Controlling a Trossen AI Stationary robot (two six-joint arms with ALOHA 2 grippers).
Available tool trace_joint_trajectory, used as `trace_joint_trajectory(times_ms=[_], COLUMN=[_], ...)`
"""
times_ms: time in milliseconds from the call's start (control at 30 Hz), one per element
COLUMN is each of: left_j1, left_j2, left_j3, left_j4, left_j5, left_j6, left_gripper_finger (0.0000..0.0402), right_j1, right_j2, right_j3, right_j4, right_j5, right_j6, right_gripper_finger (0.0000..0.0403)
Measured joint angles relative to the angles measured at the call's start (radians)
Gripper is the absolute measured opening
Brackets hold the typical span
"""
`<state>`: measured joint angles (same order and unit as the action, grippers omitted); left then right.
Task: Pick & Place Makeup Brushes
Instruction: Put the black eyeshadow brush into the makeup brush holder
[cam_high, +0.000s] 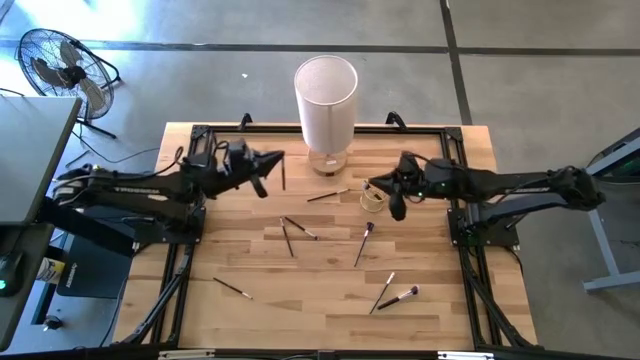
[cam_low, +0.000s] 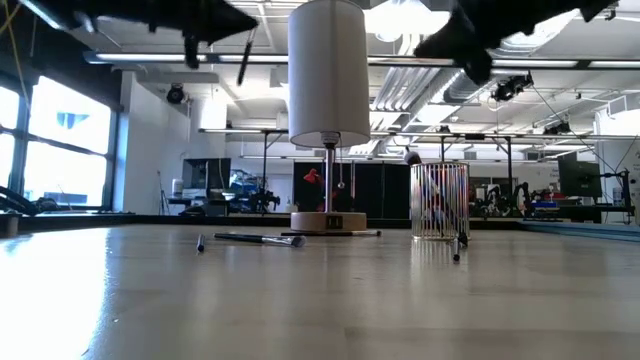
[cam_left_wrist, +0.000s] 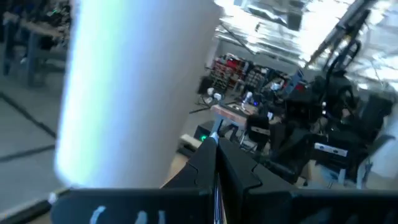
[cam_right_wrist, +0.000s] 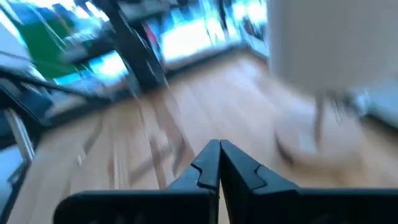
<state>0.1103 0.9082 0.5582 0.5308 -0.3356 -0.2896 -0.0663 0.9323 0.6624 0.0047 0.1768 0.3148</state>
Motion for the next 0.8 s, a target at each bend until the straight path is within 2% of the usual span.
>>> trace_joint_trajectory(times_ms=[100, 200, 400, 533, 800], left_j1=[-0.038, -0.073, -0.129, -0.147, -0.144], left_j2=[0.096, 0.198, 0.359, 0.458, 0.579], left_j3=[0.121, 0.233, 0.434, 0.545, 0.692], left_j4=[0.001, -0.016, -0.009, -0.011, -0.009], left_j5=[0.011, 0.012, 0.018, 0.077, 0.144], left_j6=[0.078, 0.144, 0.278, 0.323, 0.327], left_gripper_finger=[0.0000, 0.0000, 0.0000, 0.0000, 0.0000], right_j1=[0.003, 0.000, 0.000, 0.002, 0.031], right_j2=[0.061, 0.116, 0.188, 0.208, 0.206], right_j3=[0.000, 0.019, 0.135, 0.218, 0.301], right_j4=[0.223, 0.309, 0.307, 0.266, 0.175], right_j5=[-0.038, -0.093, -0.185, -0.188, -0.200], right_j6=[-0.068, -0.088, -0.091, -0.130, -0.250], right_gripper_finger=[0.0014, 0.0030, 0.0088, 0.0122, 0.0141])
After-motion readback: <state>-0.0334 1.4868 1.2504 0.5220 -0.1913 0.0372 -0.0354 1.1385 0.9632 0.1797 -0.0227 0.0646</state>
